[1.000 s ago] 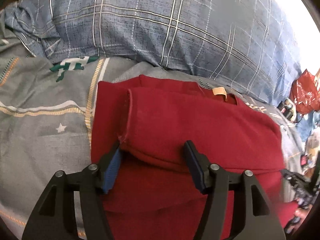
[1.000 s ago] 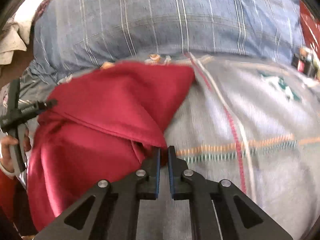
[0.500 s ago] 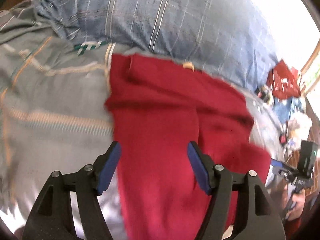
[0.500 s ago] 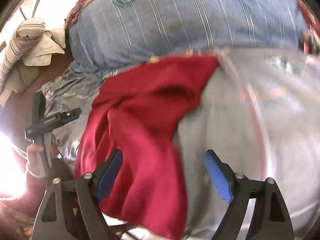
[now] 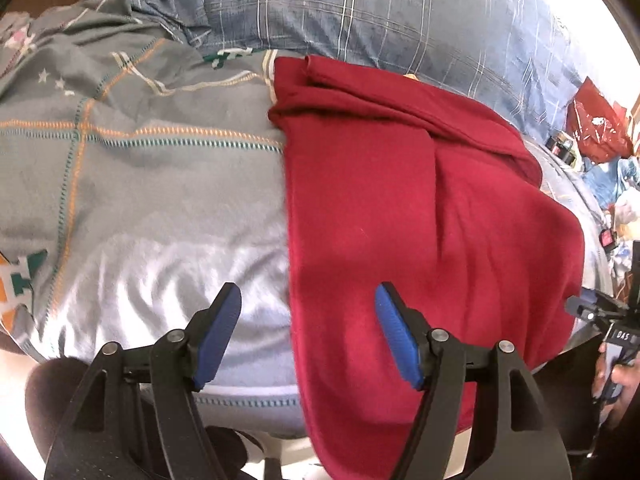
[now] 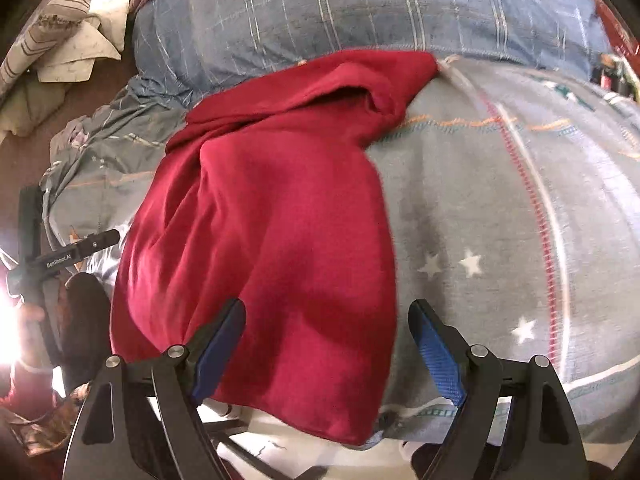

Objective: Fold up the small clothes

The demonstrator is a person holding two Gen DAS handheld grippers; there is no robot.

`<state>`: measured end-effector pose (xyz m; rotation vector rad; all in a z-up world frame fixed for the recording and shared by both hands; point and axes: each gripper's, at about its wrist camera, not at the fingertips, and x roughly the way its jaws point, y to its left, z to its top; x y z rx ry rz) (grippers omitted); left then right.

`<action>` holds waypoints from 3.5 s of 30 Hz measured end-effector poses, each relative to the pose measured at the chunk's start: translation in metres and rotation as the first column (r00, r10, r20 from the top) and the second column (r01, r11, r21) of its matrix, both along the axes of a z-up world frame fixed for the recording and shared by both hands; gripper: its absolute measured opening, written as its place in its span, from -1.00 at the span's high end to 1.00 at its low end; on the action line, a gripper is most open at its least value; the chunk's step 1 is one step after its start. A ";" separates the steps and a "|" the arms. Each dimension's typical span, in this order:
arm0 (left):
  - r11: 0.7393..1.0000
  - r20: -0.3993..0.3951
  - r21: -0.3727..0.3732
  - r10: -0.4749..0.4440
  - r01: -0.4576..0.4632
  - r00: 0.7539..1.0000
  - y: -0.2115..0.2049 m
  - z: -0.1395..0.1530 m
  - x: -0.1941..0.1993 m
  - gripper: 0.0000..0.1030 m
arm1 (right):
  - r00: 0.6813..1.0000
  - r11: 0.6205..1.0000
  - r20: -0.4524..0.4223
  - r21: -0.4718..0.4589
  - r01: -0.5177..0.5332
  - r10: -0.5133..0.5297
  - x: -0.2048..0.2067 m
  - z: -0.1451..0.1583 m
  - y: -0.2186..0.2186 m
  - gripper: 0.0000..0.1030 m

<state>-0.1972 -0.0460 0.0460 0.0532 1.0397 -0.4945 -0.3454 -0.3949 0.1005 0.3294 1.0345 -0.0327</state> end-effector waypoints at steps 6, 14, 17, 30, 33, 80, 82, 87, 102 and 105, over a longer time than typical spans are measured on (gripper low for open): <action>1.000 0.003 0.012 -0.008 0.008 1.000 -0.002 -0.002 -0.003 -0.35 | 1.000 1.000 0.012 0.009 -0.002 0.002 -0.007 0.001 0.002 -0.61; 1.000 -0.033 0.012 -0.024 0.025 0.999 -0.002 -0.004 -0.011 -0.35 | 1.000 1.000 -0.012 -0.001 -0.009 0.009 -0.008 -0.004 0.003 -0.58; 0.999 -0.057 0.014 -0.039 0.040 0.998 -0.001 -0.007 -0.016 -0.35 | 1.000 1.000 -0.022 -0.009 -0.021 0.021 -0.008 -0.007 0.005 -0.56; 0.999 -0.076 0.007 -0.042 0.042 0.996 0.001 -0.010 -0.018 -0.35 | 0.999 1.000 -0.038 -0.017 0.004 -0.004 -0.001 -0.007 0.001 -0.57; 0.998 -0.107 -0.012 -0.057 0.056 0.993 0.005 -0.012 -0.021 -0.35 | 0.999 1.000 -0.030 -0.011 -0.029 0.029 -0.001 -0.007 0.007 -0.53; 0.977 -0.205 -0.159 -0.172 0.140 0.964 0.067 0.020 -0.064 0.91 | 0.985 0.940 -0.001 0.297 -0.166 0.174 -0.060 -0.005 0.034 0.72; 0.978 -0.213 -0.163 -0.166 0.133 0.963 0.064 0.018 -0.065 0.91 | 0.989 0.931 -0.026 0.340 -0.132 0.149 -0.057 -0.016 0.030 0.25; 0.979 -0.205 -0.145 -0.173 0.145 0.963 0.054 0.016 -0.068 0.91 | 0.991 0.929 -0.018 0.352 -0.115 0.130 -0.052 -0.024 0.033 -0.29; 0.972 -0.171 -0.182 -0.181 0.149 0.969 0.059 0.032 -0.065 0.91 | 0.999 0.961 -0.030 0.274 -0.019 0.029 -0.062 -0.011 0.019 0.60; 0.971 -0.167 -0.178 -0.190 0.159 0.967 0.058 0.032 -0.066 0.91 | 0.999 0.949 -0.015 0.311 0.050 -0.048 -0.064 -0.009 0.003 -0.37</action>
